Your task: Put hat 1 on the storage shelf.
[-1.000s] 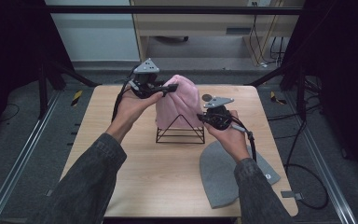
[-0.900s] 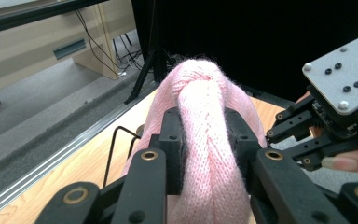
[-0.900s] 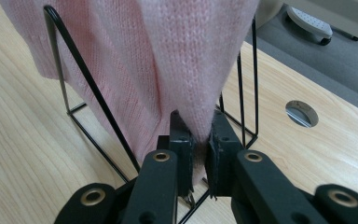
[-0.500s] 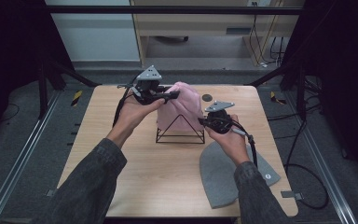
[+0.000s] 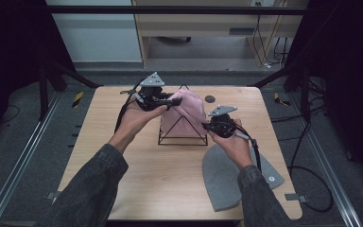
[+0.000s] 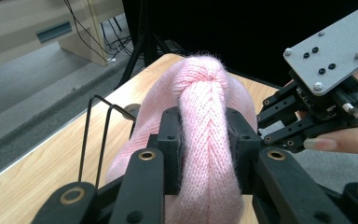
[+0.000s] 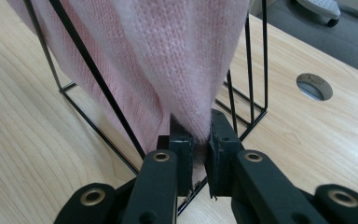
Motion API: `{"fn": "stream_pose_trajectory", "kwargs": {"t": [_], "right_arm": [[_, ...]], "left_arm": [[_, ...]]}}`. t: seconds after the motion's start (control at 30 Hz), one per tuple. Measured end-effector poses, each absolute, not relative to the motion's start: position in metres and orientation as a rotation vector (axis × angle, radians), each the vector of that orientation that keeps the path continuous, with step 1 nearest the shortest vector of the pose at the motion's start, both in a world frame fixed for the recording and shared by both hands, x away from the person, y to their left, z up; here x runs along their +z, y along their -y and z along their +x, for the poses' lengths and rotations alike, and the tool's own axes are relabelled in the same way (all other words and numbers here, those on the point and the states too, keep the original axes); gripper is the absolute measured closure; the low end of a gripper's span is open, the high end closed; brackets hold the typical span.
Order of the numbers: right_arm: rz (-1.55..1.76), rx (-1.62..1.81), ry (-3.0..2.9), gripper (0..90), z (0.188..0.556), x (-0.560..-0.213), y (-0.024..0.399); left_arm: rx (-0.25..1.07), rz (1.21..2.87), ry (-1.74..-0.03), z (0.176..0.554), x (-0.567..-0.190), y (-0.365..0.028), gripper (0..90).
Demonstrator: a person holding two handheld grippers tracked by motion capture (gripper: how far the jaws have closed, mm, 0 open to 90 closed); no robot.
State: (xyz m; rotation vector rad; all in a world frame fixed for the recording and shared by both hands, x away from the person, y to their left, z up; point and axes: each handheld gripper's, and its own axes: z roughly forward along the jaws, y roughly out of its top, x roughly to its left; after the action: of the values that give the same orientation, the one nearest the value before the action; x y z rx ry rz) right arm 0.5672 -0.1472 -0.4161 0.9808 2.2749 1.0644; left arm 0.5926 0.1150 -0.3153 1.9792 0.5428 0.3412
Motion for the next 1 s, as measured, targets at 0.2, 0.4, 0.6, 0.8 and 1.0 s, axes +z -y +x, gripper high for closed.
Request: {"fn": "stream_pose_trajectory", "kwargs": {"t": [0.2,0.4,0.6,0.8,1.0], "right_arm": [[1.0,1.044,-2.29,82.6,0.57,-0.423,0.148],[1.013,1.034,-2.299,82.5,0.571,-0.428,0.149],[1.015,1.031,-2.31,82.4,0.572,-0.431,0.149],[1.018,1.021,-2.318,76.9,0.571,-0.432,0.149],[1.014,0.976,-2.319,59.4,0.561,-0.426,0.159]], "left_arm": [[0.344,1.996,-0.558,0.596,-0.322,-0.112,70.6],[0.339,2.001,-0.573,0.599,-0.326,-0.11,70.3],[0.332,2.002,-0.581,0.599,-0.33,-0.111,70.4],[0.325,1.997,-0.591,0.598,-0.333,-0.112,70.5],[0.33,2.005,-0.593,0.598,-0.335,-0.111,70.2]]}}
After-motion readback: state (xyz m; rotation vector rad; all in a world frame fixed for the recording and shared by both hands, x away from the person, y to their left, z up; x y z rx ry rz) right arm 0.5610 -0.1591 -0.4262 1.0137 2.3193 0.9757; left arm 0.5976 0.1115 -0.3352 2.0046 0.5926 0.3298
